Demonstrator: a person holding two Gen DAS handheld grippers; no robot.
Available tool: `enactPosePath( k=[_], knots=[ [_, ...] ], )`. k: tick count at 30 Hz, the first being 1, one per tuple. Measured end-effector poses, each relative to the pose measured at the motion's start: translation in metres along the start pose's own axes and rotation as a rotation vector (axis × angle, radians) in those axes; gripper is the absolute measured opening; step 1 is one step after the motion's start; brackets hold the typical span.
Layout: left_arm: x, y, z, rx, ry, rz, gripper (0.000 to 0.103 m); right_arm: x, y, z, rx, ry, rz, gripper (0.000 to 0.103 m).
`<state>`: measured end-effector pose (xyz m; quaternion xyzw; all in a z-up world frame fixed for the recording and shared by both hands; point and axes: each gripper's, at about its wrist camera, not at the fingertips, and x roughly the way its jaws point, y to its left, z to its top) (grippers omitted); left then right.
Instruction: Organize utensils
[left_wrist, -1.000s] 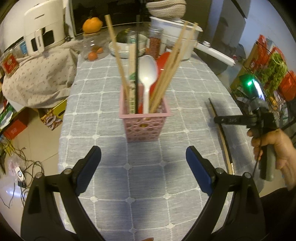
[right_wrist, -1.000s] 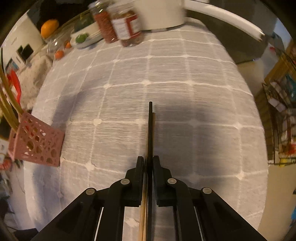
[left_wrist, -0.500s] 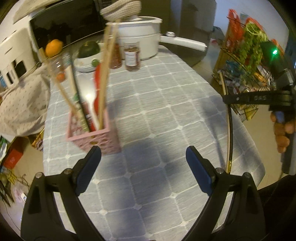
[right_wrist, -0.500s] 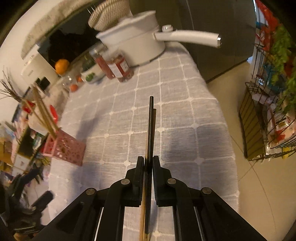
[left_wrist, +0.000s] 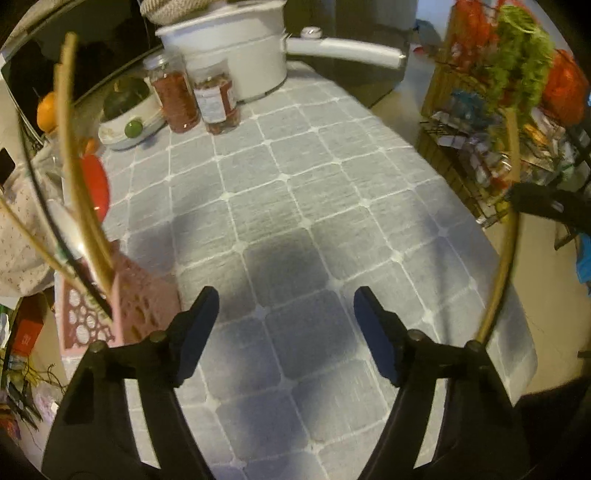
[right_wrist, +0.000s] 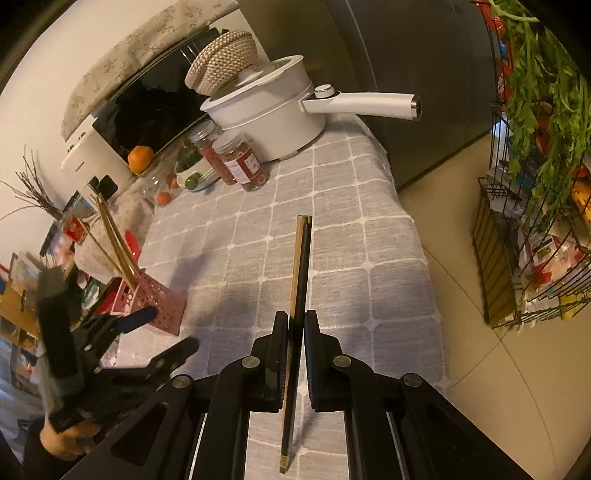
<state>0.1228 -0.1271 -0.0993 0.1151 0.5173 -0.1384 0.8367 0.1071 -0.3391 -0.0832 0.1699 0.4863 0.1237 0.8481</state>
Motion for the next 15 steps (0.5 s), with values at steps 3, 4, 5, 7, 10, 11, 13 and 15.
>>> enactPosePath(
  k=[3,4,5,7,10,11,13,15],
  knots=[
    [0.014,0.003,0.007,-0.016,0.026,0.011,0.071,-0.002,0.001,0.002,-0.004,-0.005,0.009,0.008],
    [0.019,0.003,0.009,-0.018,0.035,0.017,0.070,-0.002,0.001,0.002,-0.005,-0.007,0.013,0.008],
    [0.023,0.002,0.010,-0.019,0.046,0.020,0.068,-0.003,0.001,0.002,-0.005,-0.009,0.015,0.008],
    [0.030,0.003,0.013,-0.025,0.064,0.017,0.065,-0.003,0.002,0.003,-0.006,-0.009,0.019,0.008],
    [0.039,0.007,0.017,-0.046,0.087,0.012,0.061,-0.003,0.002,0.003,-0.004,-0.008,0.022,0.008],
    [0.041,0.008,0.018,-0.053,0.093,0.011,0.059,-0.003,0.002,0.003,-0.004,-0.008,0.023,0.008],
    [0.045,0.011,0.019,-0.068,0.107,0.004,0.056,-0.003,0.002,0.003,-0.003,-0.009,0.022,0.008],
    [0.047,0.013,0.020,-0.074,0.109,0.006,0.054,-0.003,0.003,0.003,-0.004,-0.007,0.023,0.008]
  ],
)
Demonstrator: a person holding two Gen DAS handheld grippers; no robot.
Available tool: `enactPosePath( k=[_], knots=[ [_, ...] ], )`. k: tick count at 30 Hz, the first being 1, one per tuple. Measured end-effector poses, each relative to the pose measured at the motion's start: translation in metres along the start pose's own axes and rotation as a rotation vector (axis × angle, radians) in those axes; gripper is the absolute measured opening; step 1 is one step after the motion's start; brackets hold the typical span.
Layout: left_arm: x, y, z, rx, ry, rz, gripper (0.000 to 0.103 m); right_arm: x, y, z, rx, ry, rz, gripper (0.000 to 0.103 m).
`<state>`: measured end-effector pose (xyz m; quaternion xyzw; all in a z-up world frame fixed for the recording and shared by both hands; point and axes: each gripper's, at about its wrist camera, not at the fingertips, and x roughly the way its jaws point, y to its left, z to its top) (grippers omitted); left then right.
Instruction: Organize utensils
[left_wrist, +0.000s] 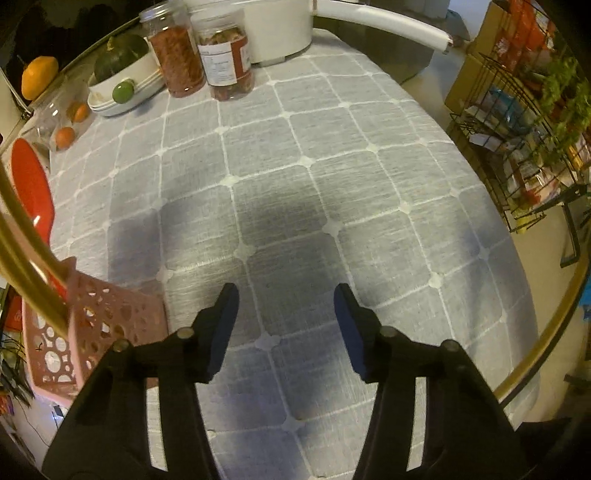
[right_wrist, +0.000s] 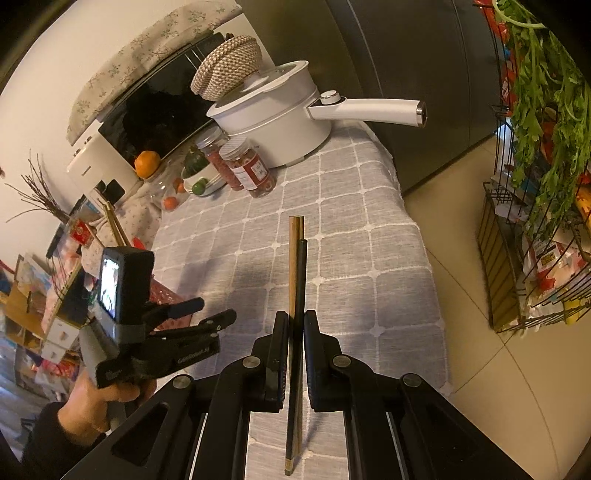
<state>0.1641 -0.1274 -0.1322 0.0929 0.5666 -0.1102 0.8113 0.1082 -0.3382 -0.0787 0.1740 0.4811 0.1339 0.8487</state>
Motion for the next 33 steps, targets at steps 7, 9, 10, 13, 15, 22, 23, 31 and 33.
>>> enactPosePath(
  k=[7,9,10,13,15,22,23,31,33],
  knots=[
    [0.010,0.006,0.003,-0.026,0.018,0.028,0.052,0.001,0.001,0.000,0.000,0.003,0.007,0.008],
    [0.010,0.009,0.005,-0.043,0.026,0.011,0.052,0.000,0.001,0.001,0.000,0.003,0.007,0.008],
    [0.010,0.011,0.006,-0.052,0.027,0.004,0.052,0.000,0.001,0.001,0.000,0.003,0.006,0.008],
    [0.006,0.012,0.010,-0.053,0.039,-0.014,0.052,0.000,0.001,0.001,0.001,0.001,0.007,0.008],
    [0.003,0.013,0.011,-0.046,0.041,-0.005,0.052,0.000,0.001,0.001,0.002,-0.003,0.010,0.008],
    [-0.004,0.015,0.015,-0.006,0.066,0.002,0.052,0.003,0.002,0.002,0.003,0.004,0.016,0.008],
    [-0.004,0.014,0.014,-0.005,0.072,-0.022,0.052,0.003,0.001,0.002,0.002,0.004,0.021,0.008],
    [0.006,-0.013,0.012,0.009,0.100,-0.090,0.052,0.038,-0.016,0.011,0.029,0.068,0.045,0.008],
    [0.009,-0.019,0.010,0.011,0.106,-0.097,0.052,0.055,-0.028,0.011,0.073,0.107,0.040,0.008]
  ],
)
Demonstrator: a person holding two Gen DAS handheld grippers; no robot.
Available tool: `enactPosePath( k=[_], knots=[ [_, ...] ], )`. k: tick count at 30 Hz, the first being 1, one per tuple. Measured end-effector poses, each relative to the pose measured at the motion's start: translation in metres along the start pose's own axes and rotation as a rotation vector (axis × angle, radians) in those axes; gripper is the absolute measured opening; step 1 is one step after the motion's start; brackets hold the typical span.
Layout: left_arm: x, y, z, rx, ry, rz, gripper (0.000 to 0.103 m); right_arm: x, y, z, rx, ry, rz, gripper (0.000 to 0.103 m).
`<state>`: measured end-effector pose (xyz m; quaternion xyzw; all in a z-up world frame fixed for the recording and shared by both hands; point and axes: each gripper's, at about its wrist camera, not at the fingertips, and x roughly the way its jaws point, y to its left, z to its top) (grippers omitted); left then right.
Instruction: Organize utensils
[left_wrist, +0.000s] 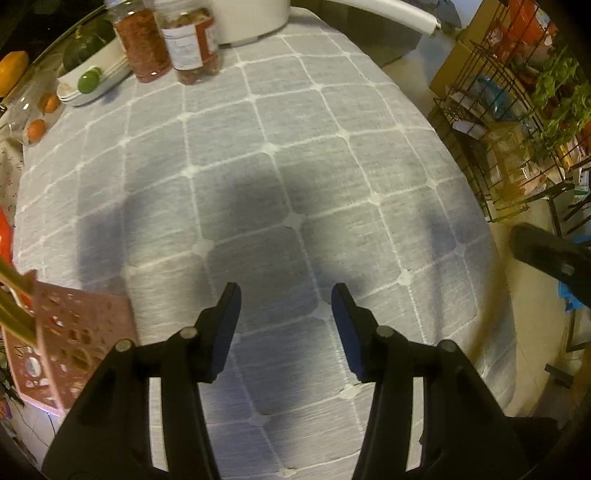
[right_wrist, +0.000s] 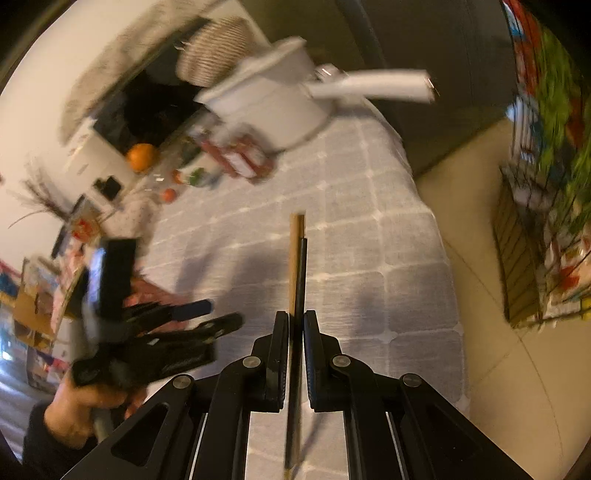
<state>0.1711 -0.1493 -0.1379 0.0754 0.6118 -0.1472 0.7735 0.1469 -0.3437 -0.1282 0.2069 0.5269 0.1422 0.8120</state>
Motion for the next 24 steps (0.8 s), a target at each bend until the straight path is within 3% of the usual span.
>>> enactPosePath(
  k=[4,9,15,17,21,24],
  knots=[
    [0.006,-0.005,-0.001,-0.002,0.010,-0.017,0.052,0.033,-0.020,0.000,0.047,0.103,0.015,0.008],
    [0.010,-0.005,-0.003,-0.034,0.015,-0.055,0.052,0.044,-0.033,0.001,0.078,0.122,-0.075,0.011],
    [0.010,-0.014,0.001,-0.063,0.012,-0.128,0.052,0.050,-0.045,0.001,0.129,0.146,-0.119,0.023],
    [0.014,-0.023,0.005,-0.055,0.016,-0.150,0.046,0.051,-0.048,0.002,0.145,0.150,-0.119,0.024],
    [0.025,-0.043,0.016,-0.038,0.032,-0.183,0.037,0.046,-0.054,0.001,0.148,0.141,-0.151,0.037],
    [0.033,-0.051,0.021,-0.034,0.045,-0.193,0.033,0.043,-0.059,0.001,0.159,0.141,-0.152,0.038]
  ],
)
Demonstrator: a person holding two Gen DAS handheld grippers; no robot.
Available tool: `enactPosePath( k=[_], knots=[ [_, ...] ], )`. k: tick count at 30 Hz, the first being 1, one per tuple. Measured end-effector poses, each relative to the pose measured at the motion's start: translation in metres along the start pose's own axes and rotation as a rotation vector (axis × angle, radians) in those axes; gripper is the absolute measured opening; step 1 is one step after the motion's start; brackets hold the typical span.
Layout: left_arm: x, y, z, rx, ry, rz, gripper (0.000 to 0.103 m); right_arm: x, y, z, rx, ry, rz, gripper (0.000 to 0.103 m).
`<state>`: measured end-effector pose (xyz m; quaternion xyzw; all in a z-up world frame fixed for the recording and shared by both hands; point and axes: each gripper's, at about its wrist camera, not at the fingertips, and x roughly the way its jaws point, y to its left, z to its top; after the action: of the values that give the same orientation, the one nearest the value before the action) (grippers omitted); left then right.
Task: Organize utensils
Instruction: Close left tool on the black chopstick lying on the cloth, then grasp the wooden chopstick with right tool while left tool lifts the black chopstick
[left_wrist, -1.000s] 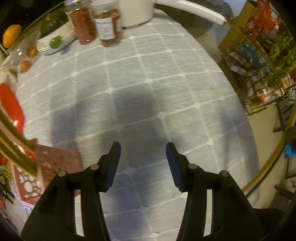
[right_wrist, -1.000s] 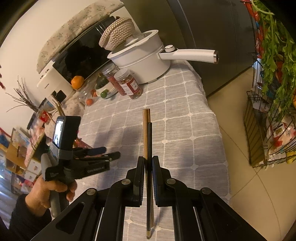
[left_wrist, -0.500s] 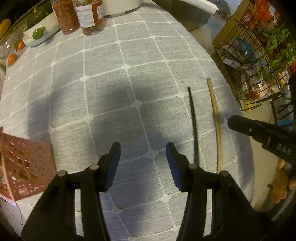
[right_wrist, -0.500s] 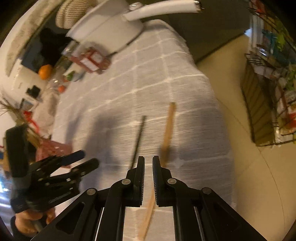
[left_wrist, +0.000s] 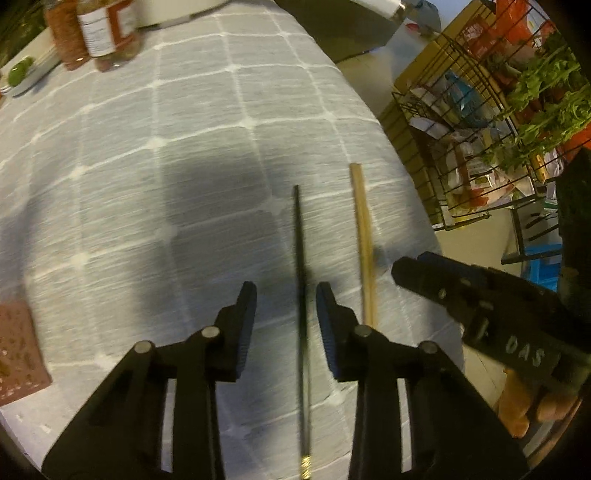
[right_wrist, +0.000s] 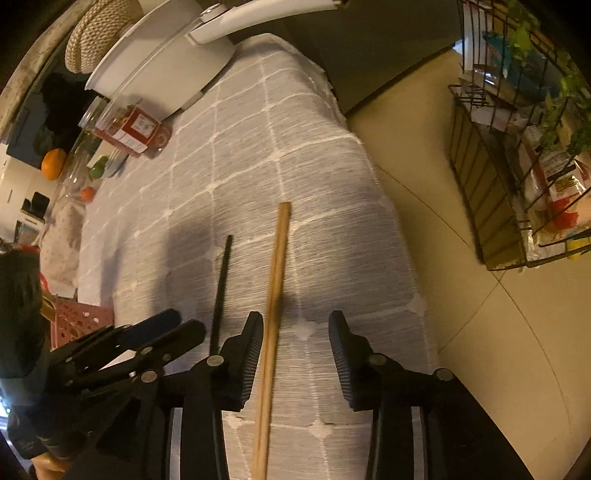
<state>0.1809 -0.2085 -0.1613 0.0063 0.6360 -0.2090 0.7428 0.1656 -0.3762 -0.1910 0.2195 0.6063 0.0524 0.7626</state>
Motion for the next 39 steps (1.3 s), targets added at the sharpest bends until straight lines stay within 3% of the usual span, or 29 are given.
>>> enactPosePath(
  k=[8,15,23,34,39],
  knots=[
    [0.011,-0.011,0.005,0.042,0.011,0.069,0.007,0.001,-0.003,0.002,0.014,0.003,-0.002,0.041],
    [-0.010,-0.002,-0.005,0.067,-0.049,0.100,0.007,0.003,0.006,0.002,-0.015,-0.001,-0.021,0.044],
    [-0.071,0.013,-0.033,0.131,-0.177,0.102,0.006,0.013,0.029,0.005,-0.073,-0.013,-0.085,0.044],
    [-0.131,0.033,-0.080,0.122,-0.307,0.042,0.006,0.038,0.064,0.008,-0.177,-0.025,-0.251,0.046],
    [-0.148,0.046,-0.101,0.120,-0.348,0.012,0.006,0.045,0.077,0.003,-0.244,-0.036,-0.348,0.040]
  ],
)
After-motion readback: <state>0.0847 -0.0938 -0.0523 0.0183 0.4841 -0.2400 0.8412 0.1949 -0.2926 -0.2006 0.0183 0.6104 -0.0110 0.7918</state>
